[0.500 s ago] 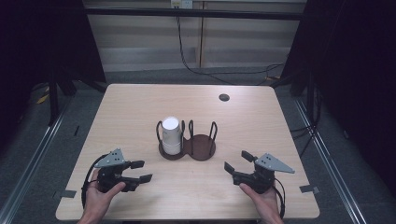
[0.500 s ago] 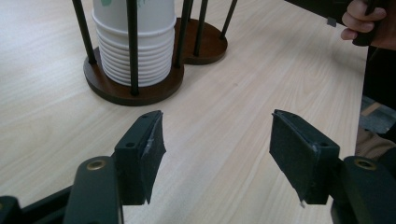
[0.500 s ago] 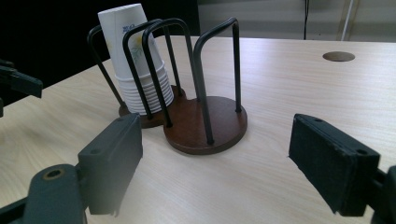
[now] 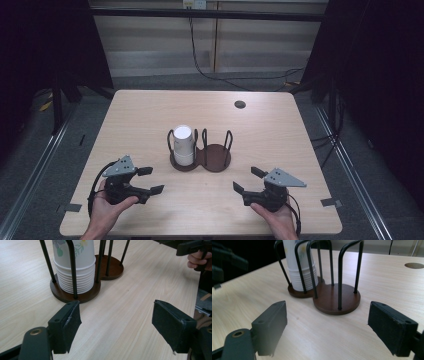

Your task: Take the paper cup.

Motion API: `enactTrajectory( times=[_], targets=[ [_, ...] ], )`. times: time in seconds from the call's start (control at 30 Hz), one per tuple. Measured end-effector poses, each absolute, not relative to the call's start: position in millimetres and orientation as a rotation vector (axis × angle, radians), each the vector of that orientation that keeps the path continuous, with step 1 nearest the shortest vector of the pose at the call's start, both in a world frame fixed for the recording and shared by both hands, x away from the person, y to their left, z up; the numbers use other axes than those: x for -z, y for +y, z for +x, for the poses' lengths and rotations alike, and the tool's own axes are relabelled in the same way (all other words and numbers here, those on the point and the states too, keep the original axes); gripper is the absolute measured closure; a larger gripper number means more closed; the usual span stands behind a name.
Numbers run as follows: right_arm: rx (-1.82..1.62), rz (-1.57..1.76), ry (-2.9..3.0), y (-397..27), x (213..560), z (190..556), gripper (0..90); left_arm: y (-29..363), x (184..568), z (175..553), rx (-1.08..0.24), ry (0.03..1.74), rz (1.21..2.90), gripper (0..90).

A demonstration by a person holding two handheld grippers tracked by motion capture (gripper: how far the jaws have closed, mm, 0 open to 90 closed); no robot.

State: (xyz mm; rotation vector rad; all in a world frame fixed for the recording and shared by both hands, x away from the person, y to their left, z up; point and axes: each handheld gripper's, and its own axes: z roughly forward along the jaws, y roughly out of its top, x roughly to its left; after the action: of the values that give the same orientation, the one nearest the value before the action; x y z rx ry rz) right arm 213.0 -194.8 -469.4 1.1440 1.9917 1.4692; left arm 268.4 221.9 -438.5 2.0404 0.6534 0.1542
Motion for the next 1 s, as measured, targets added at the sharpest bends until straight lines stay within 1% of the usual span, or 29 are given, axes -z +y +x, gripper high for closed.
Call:
enactTrajectory(
  times=[0.1, 0.23, 0.43, 0.7, 1.0],
  targets=[
    [-1.455, 1.135, 2.038, -192, 472, 213, 15.2, 221, 436, 270, -0.131, 0.646, 2.041, 20.1],
    [-1.462, 1.151, 2.082, -191, 472, 214, 16.2, 217, 430, 272, -0.111, 0.650, 2.059, 19.6],
    [-1.464, 1.137, 2.130, -188, 469, 213, 16.5, 208, 415, 275, -0.101, 0.617, 2.087, 23.9],
    [-1.486, 1.124, 2.150, -189, 469, 214, 17.7, 204, 392, 289, -0.113, 0.625, 2.130, 24.5],
    [-1.496, 1.110, 2.193, -186, 471, 214, 18.3, 198, 380, 302, -0.158, 0.620, 2.146, 27.7]
  ],
)
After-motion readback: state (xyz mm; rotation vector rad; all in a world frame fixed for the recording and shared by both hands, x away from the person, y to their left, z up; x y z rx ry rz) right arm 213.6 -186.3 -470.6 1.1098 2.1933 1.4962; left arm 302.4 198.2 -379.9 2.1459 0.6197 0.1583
